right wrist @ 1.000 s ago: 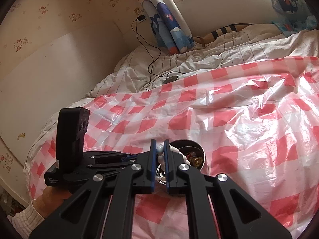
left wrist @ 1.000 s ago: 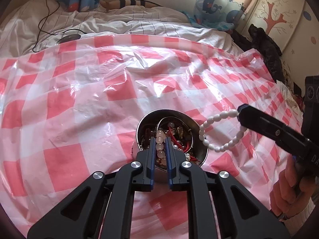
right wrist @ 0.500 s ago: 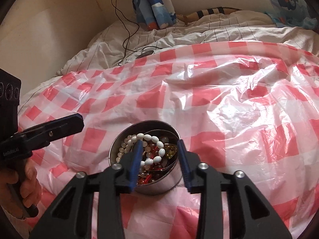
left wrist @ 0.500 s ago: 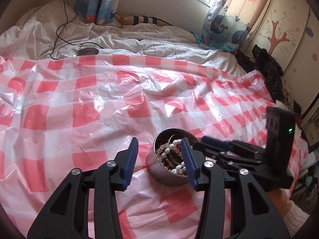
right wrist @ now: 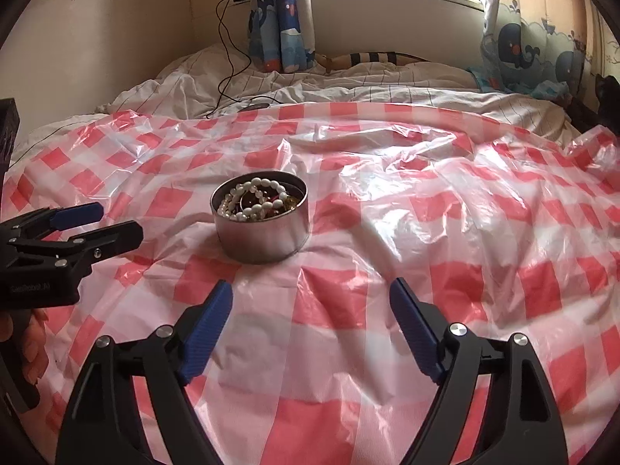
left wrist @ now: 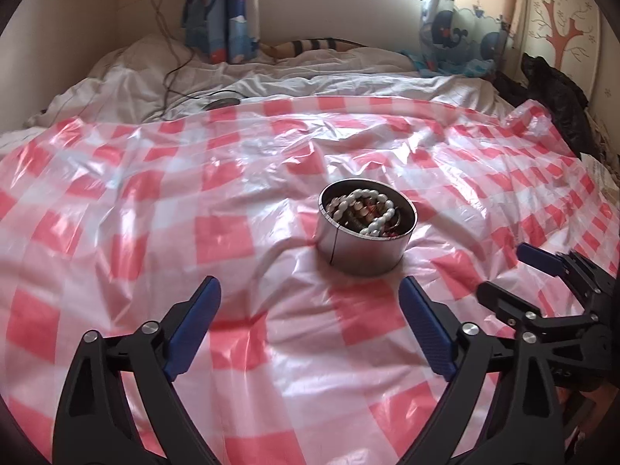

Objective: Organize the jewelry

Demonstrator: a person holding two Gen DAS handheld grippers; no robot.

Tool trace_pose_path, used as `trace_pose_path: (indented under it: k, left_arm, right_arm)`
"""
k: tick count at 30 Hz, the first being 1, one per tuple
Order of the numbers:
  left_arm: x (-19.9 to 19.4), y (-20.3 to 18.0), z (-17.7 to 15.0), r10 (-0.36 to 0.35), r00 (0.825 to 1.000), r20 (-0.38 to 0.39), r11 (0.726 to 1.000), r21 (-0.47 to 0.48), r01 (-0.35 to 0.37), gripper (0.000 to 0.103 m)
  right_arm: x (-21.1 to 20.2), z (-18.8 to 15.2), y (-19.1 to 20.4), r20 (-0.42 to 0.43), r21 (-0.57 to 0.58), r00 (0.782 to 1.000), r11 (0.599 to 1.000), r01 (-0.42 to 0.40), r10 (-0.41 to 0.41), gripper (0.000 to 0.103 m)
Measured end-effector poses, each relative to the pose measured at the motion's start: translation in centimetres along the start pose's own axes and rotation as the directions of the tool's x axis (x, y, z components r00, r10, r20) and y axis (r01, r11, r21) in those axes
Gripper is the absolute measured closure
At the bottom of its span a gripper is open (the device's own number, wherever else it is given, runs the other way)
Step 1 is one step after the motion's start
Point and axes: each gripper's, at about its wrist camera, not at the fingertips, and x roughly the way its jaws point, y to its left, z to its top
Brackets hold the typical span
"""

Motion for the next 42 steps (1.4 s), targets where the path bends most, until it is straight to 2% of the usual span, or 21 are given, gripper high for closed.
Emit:
trace_pose_path:
  k: [6, 15, 22, 42]
  left_arm:
    - [0.1, 0.0, -0.9, 0.053, 0.999, 0.009, 0.998, -0.029, -0.052, 0.008]
    - [0.6, -0.7, -0.9, 0.091, 0.996, 0.003, 0.996, 0.010, -0.091, 0.008]
    - [0.6, -1.5, -0.9, 0.084, 0.996, 0.003, 0.996, 0.039, -0.084, 0.008]
    - [0.5, -1.5, -1.1, 0.089, 0.996, 0.002, 0.996, 0.032, -0.089, 0.008]
  right_arm:
    - [0.1, -0.5, 0.0, 0.030, 0.038, 0.999, 0.999, 0.017, -0.018, 0.017]
    - [1.1, -0.4, -0.3, 0.024, 0.043, 0.999, 0.998, 0.034, -0.035, 0.014]
    - [1.0, -0.5, -0.3, 0.028, 0.036, 0.999, 0.999, 0.037, -0.038, 0.012]
    - [1.1, -0.6, -0.1, 0.025, 0.029, 0.999, 0.999, 0.040, -0.040, 0.010]
